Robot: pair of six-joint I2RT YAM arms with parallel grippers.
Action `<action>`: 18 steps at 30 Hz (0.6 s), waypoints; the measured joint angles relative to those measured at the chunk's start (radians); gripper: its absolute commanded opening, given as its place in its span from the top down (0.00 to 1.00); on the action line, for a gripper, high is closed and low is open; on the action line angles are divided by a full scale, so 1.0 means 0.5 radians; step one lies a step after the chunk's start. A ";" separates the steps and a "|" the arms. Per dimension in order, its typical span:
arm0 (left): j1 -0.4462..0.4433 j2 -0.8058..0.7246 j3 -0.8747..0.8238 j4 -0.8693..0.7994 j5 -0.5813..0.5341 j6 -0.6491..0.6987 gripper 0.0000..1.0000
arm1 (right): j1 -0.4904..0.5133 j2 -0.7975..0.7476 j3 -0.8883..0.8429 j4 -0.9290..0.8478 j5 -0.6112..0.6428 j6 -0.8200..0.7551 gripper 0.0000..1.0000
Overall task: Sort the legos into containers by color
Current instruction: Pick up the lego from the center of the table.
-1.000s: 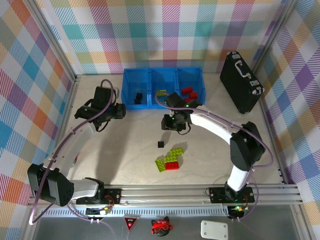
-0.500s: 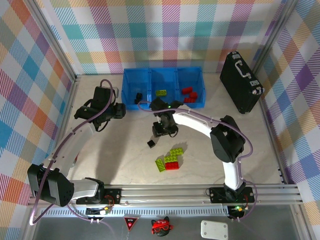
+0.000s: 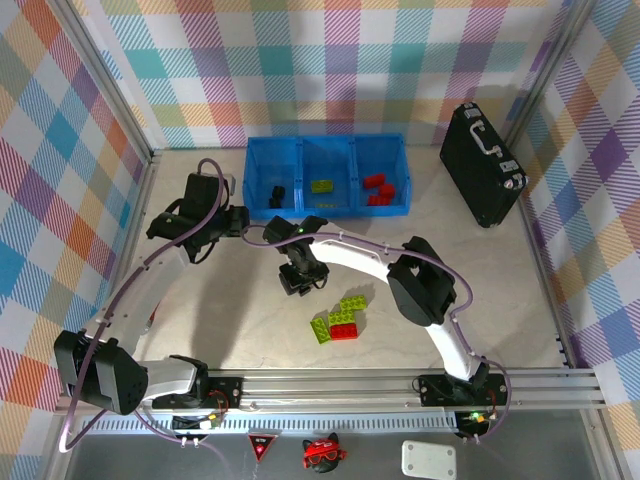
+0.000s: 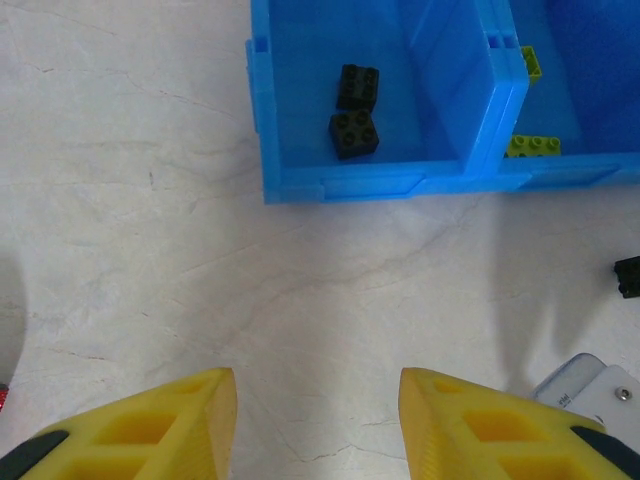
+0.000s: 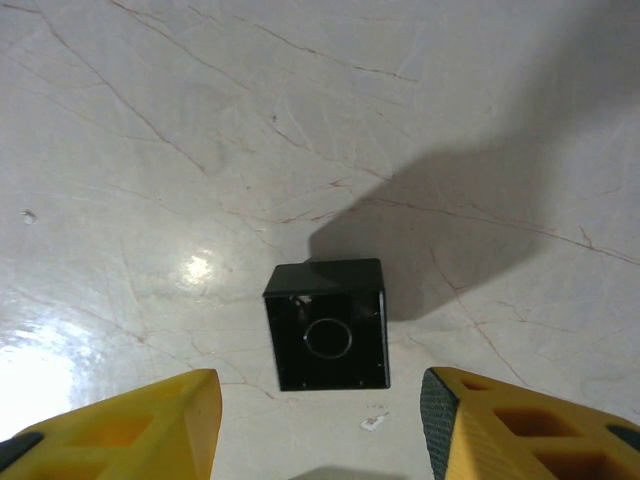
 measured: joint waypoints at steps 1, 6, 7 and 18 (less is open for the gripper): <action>0.001 -0.005 0.000 0.000 -0.001 0.000 0.53 | 0.000 0.009 0.005 -0.003 0.004 0.000 0.43; 0.001 -0.014 0.000 0.001 -0.002 0.000 0.53 | -0.002 0.045 0.014 -0.008 0.014 0.000 0.45; 0.001 -0.014 0.000 0.001 -0.002 0.000 0.53 | -0.002 0.050 0.014 -0.008 0.013 0.000 0.46; 0.001 -0.016 0.000 0.001 -0.011 0.000 0.53 | 0.000 0.096 0.041 -0.006 0.008 0.001 0.51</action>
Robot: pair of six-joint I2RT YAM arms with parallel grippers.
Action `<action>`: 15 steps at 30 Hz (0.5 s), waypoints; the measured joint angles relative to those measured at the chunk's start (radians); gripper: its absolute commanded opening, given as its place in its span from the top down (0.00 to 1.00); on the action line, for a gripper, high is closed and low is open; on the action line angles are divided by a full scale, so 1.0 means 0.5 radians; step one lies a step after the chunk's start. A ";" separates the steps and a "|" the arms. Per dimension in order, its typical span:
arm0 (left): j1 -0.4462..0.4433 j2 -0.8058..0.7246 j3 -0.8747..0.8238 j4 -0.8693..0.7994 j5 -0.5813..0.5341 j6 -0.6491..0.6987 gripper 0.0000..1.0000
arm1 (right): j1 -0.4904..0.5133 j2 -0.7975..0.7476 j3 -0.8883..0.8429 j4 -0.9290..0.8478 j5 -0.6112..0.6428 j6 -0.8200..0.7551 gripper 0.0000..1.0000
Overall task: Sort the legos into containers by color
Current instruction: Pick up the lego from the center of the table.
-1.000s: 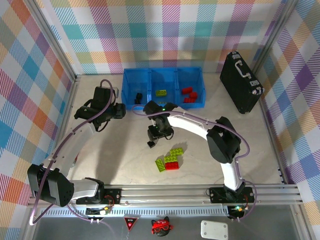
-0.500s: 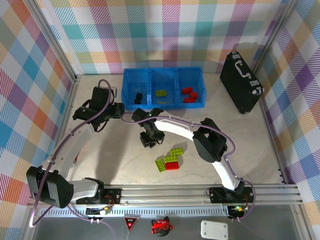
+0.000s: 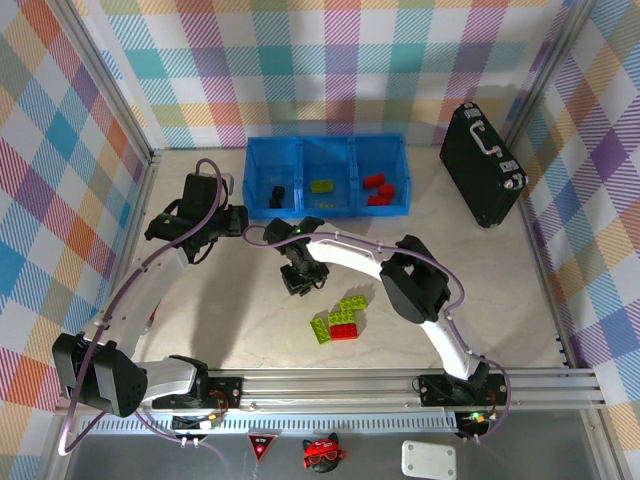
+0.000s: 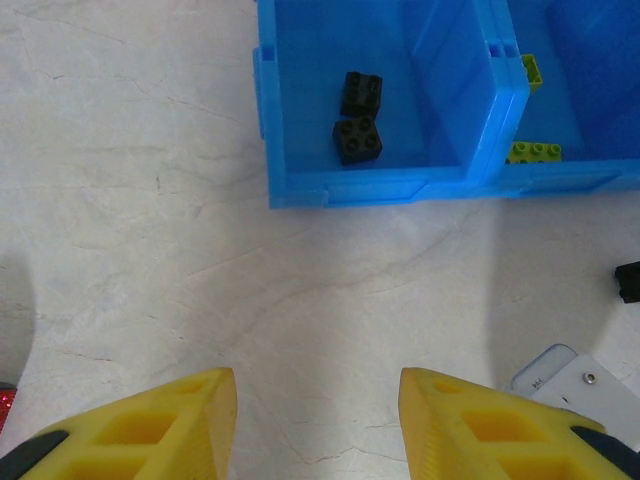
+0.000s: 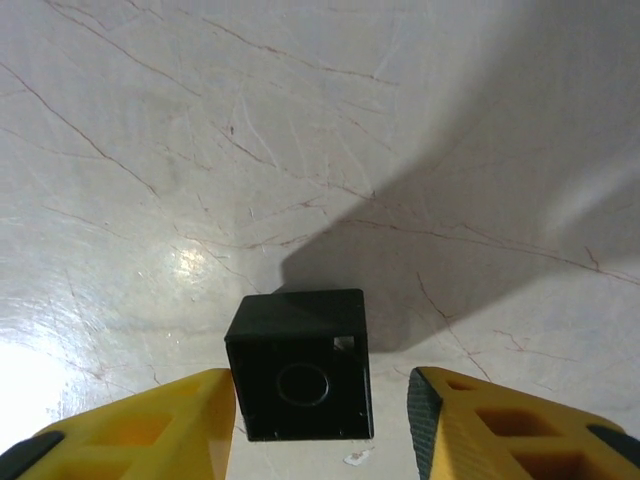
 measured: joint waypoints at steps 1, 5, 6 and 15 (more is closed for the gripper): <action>0.000 0.000 0.000 0.000 -0.002 0.000 0.53 | 0.000 0.006 0.007 -0.002 0.000 0.000 0.52; 0.000 0.000 0.000 0.000 -0.005 0.001 0.53 | 0.000 0.019 0.011 0.005 0.000 0.001 0.55; 0.000 0.000 0.000 0.000 -0.005 0.001 0.53 | 0.000 0.020 0.011 0.006 0.000 0.001 0.55; 0.000 0.000 0.000 0.000 -0.005 0.000 0.53 | 0.000 0.022 0.014 0.005 0.000 0.001 0.63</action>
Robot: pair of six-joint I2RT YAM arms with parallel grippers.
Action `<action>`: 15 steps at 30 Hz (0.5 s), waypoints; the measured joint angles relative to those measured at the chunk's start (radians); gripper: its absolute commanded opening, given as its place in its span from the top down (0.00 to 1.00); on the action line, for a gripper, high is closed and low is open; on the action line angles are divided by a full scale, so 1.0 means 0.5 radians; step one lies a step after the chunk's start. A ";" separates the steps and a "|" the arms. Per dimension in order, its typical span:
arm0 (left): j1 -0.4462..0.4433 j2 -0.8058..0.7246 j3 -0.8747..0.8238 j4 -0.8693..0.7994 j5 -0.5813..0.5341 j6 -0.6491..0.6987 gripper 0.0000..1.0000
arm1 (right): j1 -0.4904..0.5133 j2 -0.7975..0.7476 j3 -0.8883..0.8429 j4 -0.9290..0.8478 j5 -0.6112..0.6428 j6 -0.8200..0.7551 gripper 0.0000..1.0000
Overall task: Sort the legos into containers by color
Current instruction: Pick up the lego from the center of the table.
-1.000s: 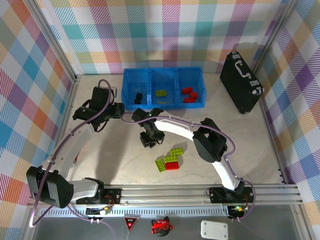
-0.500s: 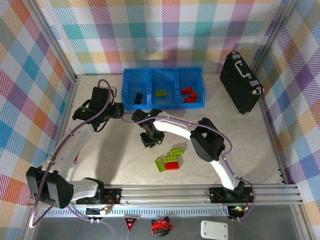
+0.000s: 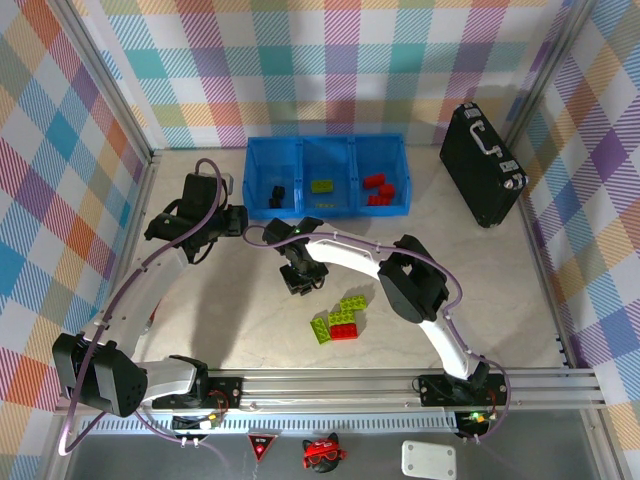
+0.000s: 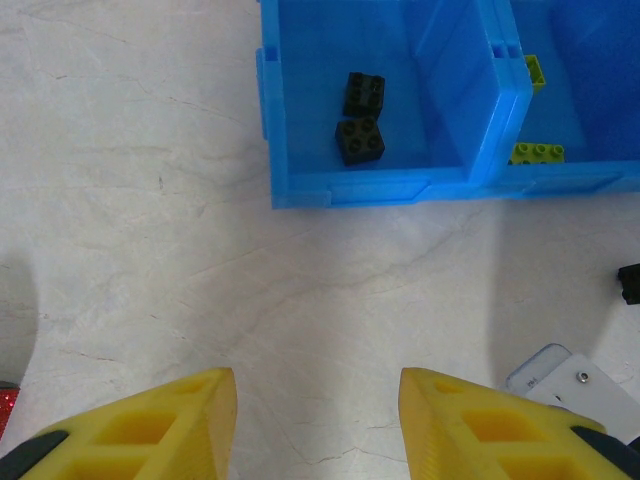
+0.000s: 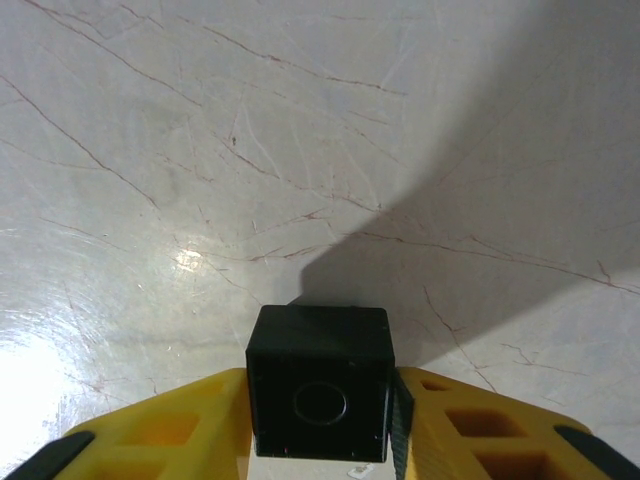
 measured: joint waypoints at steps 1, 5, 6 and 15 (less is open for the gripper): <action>0.000 0.000 0.000 0.000 0.000 0.000 0.53 | 0.000 0.000 0.002 -0.001 0.000 0.001 0.64; 0.001 -0.002 0.000 0.000 0.000 0.001 0.53 | 0.000 0.000 0.011 -0.001 0.001 0.002 0.66; 0.001 -0.004 0.000 0.000 0.000 0.001 0.53 | 0.000 0.000 0.014 -0.001 0.002 0.002 0.66; 0.008 -0.036 0.000 0.001 -0.002 0.000 0.53 | -0.003 0.000 0.085 0.001 0.048 0.002 0.66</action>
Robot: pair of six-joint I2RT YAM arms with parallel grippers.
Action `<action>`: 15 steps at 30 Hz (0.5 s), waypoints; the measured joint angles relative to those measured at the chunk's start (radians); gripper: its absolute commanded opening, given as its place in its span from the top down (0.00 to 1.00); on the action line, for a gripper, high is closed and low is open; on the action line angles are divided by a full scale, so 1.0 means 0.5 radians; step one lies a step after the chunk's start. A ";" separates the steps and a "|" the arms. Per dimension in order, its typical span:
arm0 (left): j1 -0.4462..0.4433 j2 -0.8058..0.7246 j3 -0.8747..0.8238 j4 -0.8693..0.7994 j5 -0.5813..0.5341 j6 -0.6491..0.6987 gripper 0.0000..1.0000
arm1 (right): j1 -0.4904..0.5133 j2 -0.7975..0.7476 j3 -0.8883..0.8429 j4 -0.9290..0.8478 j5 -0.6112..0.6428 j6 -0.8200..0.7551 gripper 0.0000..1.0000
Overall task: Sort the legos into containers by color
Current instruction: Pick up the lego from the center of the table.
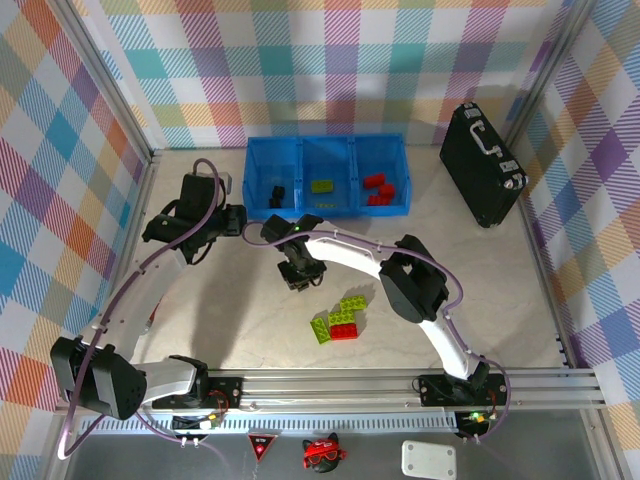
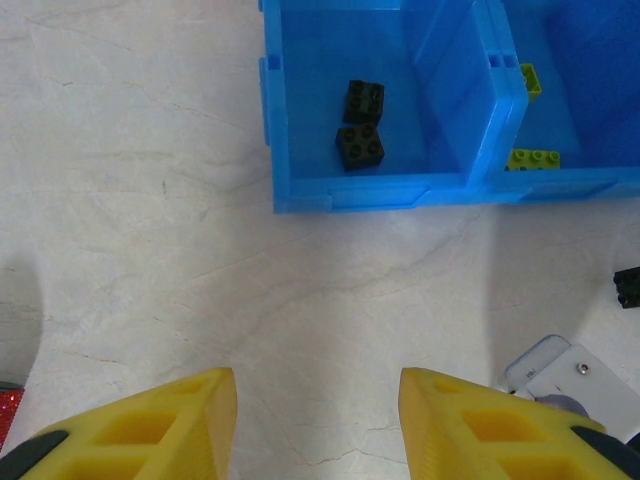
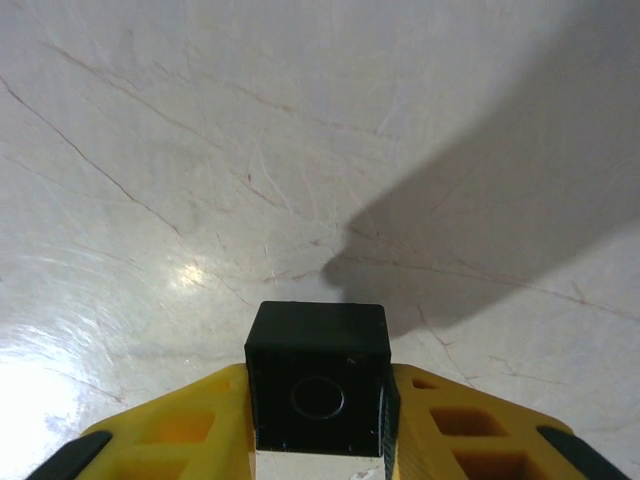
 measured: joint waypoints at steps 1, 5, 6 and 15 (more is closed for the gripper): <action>0.000 -0.009 0.000 0.000 0.000 0.000 0.53 | -0.005 0.000 0.026 -0.001 0.011 0.000 0.66; 0.000 -0.048 0.000 0.006 -0.002 0.000 0.53 | -0.047 0.000 0.173 0.002 0.038 -0.004 0.66; 0.000 -0.055 -0.002 0.010 -0.001 -0.001 0.53 | -0.057 0.001 0.217 -0.004 0.044 -0.005 0.66; 0.000 -0.091 -0.052 0.053 -0.009 -0.007 0.53 | -0.166 0.154 0.803 0.013 0.111 -0.100 0.66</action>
